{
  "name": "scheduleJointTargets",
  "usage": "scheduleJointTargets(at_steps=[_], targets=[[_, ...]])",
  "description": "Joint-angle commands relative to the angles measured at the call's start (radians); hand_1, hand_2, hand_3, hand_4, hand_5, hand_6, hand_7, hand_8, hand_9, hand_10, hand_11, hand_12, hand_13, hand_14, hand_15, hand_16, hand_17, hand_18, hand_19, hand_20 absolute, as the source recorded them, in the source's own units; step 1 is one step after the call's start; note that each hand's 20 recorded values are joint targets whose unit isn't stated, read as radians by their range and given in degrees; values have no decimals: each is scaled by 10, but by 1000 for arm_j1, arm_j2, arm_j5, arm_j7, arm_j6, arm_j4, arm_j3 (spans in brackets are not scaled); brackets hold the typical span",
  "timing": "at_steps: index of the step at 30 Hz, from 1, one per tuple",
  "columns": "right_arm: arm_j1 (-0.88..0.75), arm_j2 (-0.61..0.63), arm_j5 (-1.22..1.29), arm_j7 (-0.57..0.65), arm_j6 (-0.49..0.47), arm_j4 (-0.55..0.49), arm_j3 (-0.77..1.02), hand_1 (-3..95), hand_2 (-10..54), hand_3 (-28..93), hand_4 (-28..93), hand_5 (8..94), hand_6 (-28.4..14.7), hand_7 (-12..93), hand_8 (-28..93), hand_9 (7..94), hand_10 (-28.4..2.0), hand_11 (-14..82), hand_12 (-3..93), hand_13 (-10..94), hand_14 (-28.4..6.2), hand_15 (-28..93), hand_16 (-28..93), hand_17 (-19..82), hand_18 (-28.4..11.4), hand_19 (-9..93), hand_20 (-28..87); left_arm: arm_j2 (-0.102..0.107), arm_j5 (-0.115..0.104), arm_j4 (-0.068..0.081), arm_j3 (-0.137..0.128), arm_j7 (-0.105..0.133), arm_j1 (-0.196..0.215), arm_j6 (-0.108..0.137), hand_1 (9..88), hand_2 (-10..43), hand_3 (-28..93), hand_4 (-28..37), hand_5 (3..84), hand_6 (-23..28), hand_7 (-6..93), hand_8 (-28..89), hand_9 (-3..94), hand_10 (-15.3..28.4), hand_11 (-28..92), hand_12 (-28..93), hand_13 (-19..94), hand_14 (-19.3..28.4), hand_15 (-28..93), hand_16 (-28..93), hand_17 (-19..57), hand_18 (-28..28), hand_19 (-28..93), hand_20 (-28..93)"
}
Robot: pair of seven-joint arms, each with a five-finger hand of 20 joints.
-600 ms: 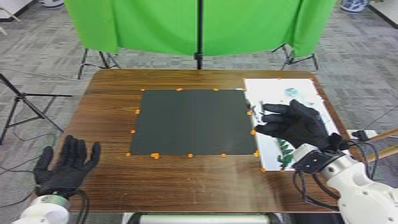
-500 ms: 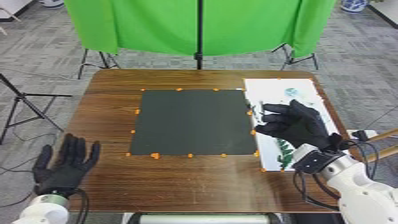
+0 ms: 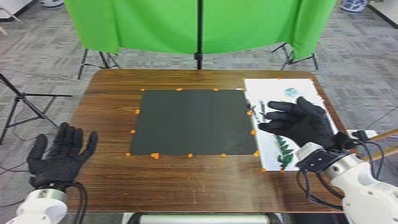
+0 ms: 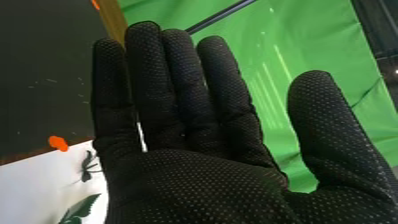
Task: Arrange flowers
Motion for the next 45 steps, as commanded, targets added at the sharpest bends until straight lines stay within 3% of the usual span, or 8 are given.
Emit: scheduleJointTargets(at_steps=[1,6,11,17,20,27,34,45], targets=[[-6,44,-326,19,95,-68,-24,206,138,725,-212,551,-32,277,-89,603,-182,226,257,511,-147,504,249,195,-197,512,285,4,1,-2,-5,9,23,-9,278,128,752,-267,498,66,346,-141,509,158,368,198,452,169,546,-12,46,186,508,194],[-11,86,-421,42,115,-87,-34,212,108,730,-213,552,-36,289,-92,599,-181,233,255,509,-147,508,246,197,-197,521,286,14,60,-1,-17,23,23,-22,277,129,750,-266,495,68,342,-141,508,159,367,197,449,170,544,-12,43,185,503,197],[-54,135,-790,84,154,-141,-38,224,82,715,-212,543,-43,291,-99,560,-193,211,241,475,-161,510,234,195,-209,556,297,16,126,-2,-25,27,23,-27,277,127,752,-267,494,68,337,-139,503,160,362,196,445,171,540,-13,37,183,493,197],[-104,241,-1291,192,361,-165,-144,253,-25,716,-203,549,-45,296,-102,563,-194,217,236,487,-163,522,221,216,-217,601,306,24,120,-3,-17,32,21,-36,276,127,752,-268,491,68,331,-136,497,162,360,197,440,171,536,-13,31,181,485,199],[-139,254,-1485,169,351,-166,-153,274,-79,714,-201,567,-44,308,-105,583,-189,235,239,506,-159,522,218,232,-219,625,309,23,119,-5,-20,24,25,-26,276,127,752,-269,490,69,331,-135,496,162,359,197,440,171,535,-13,30,181,482,203],[-132,284,-1847,237,215,-153,-230,293,-95,697,-214,601,-37,314,-104,627,-177,251,249,550,-149,512,241,260,-225,677,329,25,100,-10,-28,31,27,-3,278,129,748,-270,493,69,330,-134,499,162,361,197,441,172,538,-13,28,182,480,209],[-100,296,-1908,398,170,-118,-313,293,-95,657,-251,571,-51,309,-89,596,-196,253,255,530,-165,536,254,277,-236,733,357,26,101,-3,-26,32,17,-5,277,130,748,-269,493,69,332,-136,498,165,365,198,428,173,552,-6,22,182,478,216],[-20,287,-1919,487,224,-39,-413,311,-95,635,-282,448,-88,472,-167,523,-223,342,294,510,-182,597,226,301,-250,806,342,23,104,-7,-30,38,37,1,276,130,750,-272,499,71,302,-133,498,164,359,193,421,176,557,-9,18,182,472,226]])
